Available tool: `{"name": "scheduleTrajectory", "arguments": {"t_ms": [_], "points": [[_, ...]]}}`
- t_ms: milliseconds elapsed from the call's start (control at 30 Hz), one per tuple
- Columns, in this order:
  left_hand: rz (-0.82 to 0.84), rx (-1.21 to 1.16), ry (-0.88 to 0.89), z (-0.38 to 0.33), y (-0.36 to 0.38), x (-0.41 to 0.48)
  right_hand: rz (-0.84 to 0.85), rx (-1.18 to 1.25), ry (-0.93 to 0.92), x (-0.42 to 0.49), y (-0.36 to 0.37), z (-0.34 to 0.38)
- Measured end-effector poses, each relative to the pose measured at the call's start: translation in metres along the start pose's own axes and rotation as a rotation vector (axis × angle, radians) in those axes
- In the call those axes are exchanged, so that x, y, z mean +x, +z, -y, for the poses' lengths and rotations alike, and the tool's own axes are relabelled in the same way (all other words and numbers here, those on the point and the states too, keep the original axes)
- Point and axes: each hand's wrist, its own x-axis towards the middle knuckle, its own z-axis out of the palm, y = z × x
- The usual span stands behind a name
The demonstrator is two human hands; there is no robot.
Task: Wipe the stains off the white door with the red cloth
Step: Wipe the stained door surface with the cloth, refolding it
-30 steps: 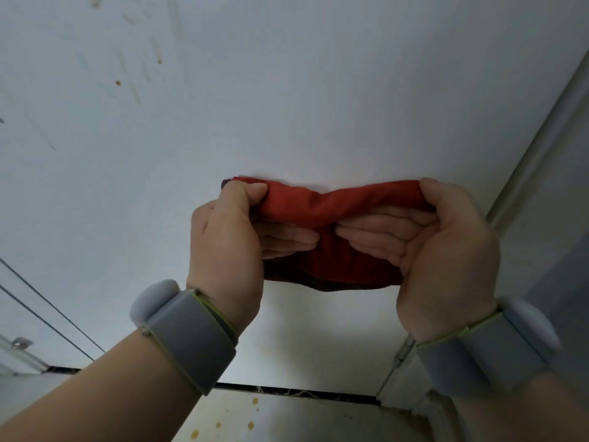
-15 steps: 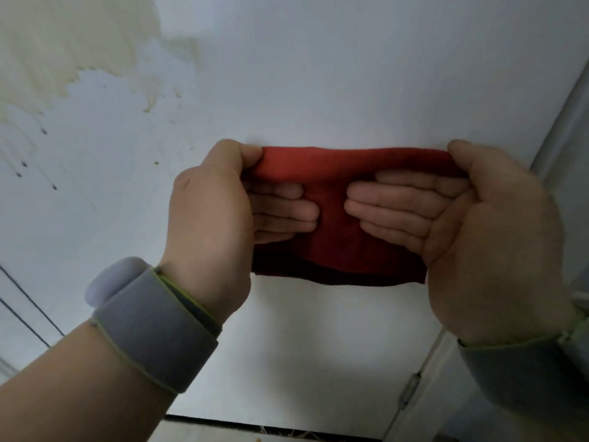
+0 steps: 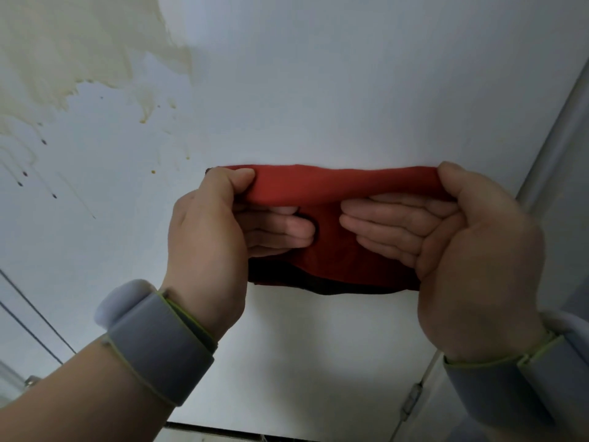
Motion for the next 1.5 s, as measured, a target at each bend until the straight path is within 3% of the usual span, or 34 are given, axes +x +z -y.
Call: {"name": "scheduleTrajectory", "arguments": {"t_ms": [967,1233,1500], "points": [[-0.001,0.035,-0.081,-0.007,0.003,-0.004,-0.01,-0.022,0.02,-0.004,0.002,0.001],[0.005,0.071,0.006,-0.034,0.013,0.004,0.057,-0.021,-0.045,0.003,0.006,0.023],[0.018,0.046,0.033,-0.015,0.005,-0.003,0.022,-0.02,-0.067,0.001,0.006,0.005]]}}
